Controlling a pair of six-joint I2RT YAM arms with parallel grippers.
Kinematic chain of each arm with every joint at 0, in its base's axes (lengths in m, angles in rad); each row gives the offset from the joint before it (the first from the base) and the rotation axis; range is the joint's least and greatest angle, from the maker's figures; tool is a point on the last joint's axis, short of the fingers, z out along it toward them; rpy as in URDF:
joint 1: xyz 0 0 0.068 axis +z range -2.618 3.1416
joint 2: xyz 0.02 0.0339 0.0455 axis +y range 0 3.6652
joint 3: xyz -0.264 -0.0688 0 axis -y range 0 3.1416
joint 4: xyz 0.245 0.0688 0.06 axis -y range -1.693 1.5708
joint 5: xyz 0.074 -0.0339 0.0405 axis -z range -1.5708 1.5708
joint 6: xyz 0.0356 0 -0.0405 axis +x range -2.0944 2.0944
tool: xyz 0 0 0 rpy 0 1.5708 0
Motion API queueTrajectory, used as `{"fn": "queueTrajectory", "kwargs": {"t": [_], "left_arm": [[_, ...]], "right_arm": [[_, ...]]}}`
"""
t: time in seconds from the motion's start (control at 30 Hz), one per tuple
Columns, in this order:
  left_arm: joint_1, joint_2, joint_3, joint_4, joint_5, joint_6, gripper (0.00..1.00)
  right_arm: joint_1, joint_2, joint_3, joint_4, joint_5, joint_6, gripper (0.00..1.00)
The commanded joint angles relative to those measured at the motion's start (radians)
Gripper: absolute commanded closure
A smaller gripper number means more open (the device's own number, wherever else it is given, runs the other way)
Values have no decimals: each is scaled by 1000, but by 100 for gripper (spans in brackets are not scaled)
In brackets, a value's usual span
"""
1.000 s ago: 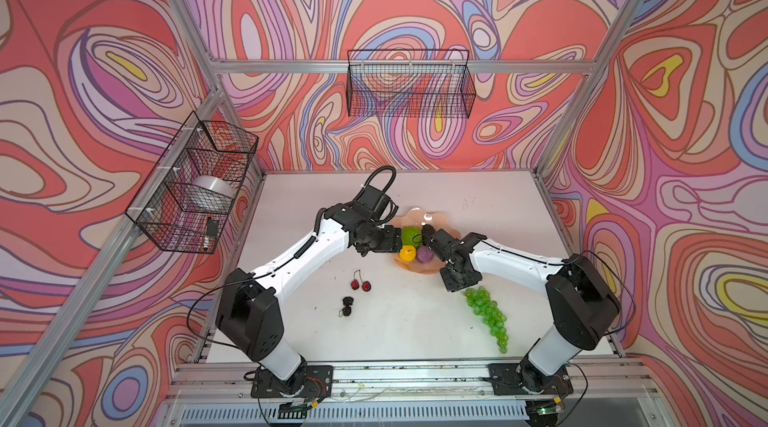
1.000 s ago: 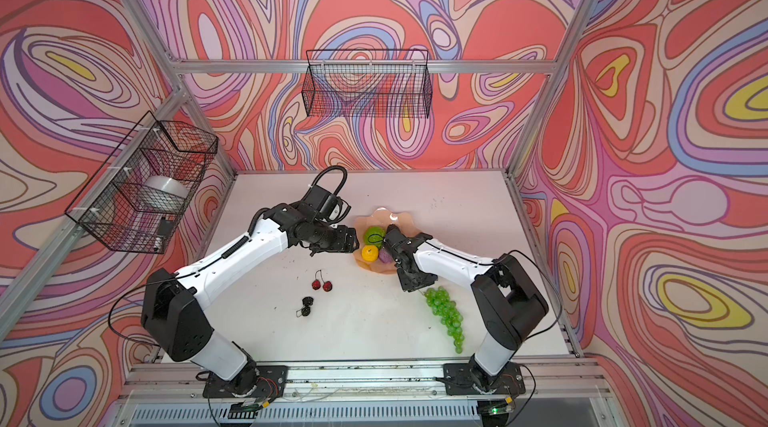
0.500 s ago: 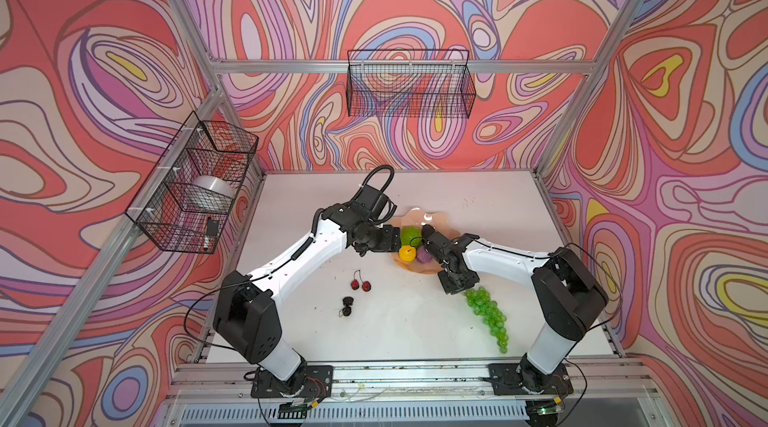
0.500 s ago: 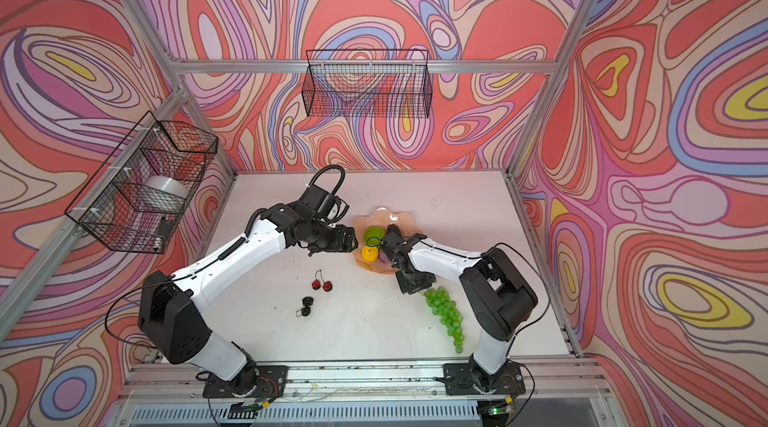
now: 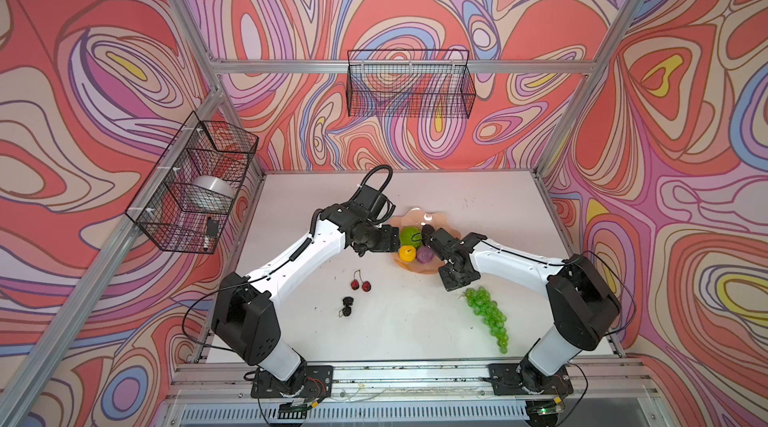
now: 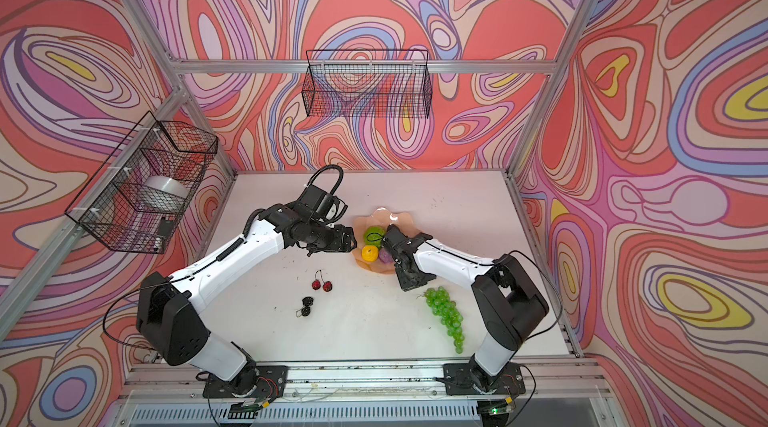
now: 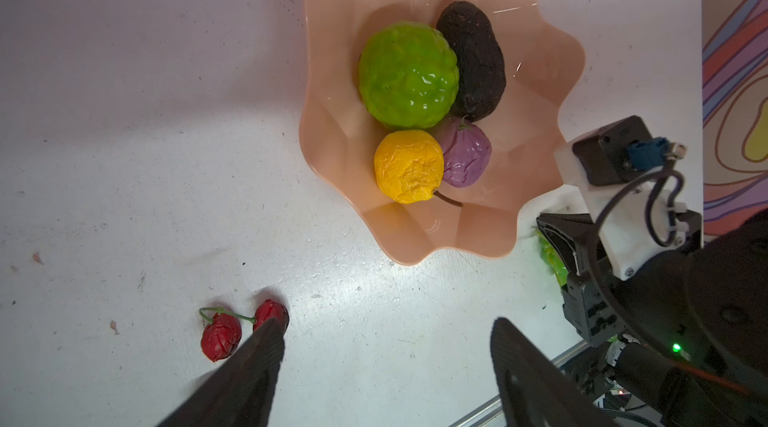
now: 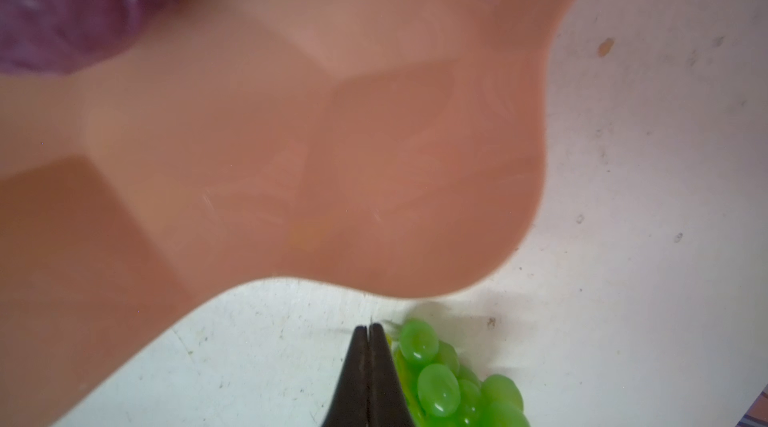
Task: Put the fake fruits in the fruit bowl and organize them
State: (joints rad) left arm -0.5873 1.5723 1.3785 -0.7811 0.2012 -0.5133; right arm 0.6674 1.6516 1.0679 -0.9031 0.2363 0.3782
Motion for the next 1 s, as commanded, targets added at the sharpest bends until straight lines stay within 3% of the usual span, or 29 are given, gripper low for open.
{"fn": "queueTrajectory", "kwargs": {"t": [0.0, 0.03, 0.1, 0.27, 0.4, 0.67, 0.97], "left_arm": [[6, -26, 4, -18, -11, -8, 18], [6, -26, 4, -19, -12, -8, 18], [6, -28, 4, -22, -13, -9, 18], [6, -21, 11, -26, -12, -10, 18], [6, -18, 16, -27, -6, -13, 18], [6, -16, 10, -19, 3, -20, 18], [7, -18, 11, -21, 1, -19, 18]], "right_arm": [[8, -46, -12, -11, 6, -7, 84], [17, -60, -14, -17, 6, -8, 71], [34, -92, -22, -33, 9, -8, 57], [98, -117, -9, -97, -9, 30, 52], [170, -93, 13, -164, 26, 83, 38], [253, -32, -9, -220, 194, 186, 36], [256, 39, -14, -148, 193, 189, 38]]}}
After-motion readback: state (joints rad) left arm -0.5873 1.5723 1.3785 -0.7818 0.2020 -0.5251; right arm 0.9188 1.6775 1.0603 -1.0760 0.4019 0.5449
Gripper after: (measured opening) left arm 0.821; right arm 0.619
